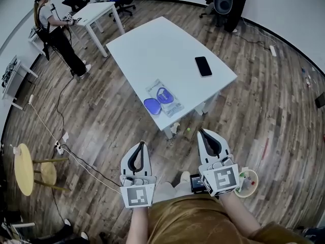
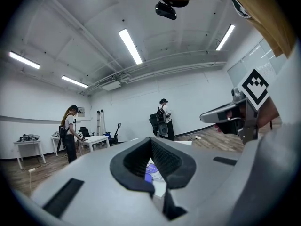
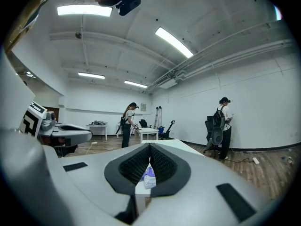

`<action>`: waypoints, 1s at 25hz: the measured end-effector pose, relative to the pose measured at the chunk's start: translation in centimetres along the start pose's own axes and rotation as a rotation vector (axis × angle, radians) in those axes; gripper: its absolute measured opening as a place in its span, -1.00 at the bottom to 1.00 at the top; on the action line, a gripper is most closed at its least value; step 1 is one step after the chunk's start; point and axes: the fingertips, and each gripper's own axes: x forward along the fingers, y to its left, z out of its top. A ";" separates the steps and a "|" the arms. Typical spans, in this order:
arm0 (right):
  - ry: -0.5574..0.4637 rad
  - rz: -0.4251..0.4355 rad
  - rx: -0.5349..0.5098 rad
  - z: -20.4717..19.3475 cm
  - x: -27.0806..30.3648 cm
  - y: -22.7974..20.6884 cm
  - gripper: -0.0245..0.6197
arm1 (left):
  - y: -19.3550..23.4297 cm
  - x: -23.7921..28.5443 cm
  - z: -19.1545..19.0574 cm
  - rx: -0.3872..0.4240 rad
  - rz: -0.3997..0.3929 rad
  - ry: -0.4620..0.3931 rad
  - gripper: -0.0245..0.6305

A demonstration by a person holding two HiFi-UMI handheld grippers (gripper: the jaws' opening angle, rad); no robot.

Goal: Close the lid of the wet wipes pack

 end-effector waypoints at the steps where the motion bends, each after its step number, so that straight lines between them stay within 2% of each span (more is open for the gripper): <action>1: 0.000 0.002 0.002 0.0 0.0 -0.2 -0.90 | -0.1 0.1 0.0 -0.003 0.003 0.002 -0.91; 14: 0.004 -0.003 0.009 -0.1 1.9 -1.5 -0.90 | 0.5 2.6 -0.2 -0.025 0.010 0.002 -0.91; 25: 0.025 -0.004 0.016 -0.5 7.0 -2.1 -0.90 | 3.4 7.3 -1.4 -0.042 -0.010 0.027 -0.91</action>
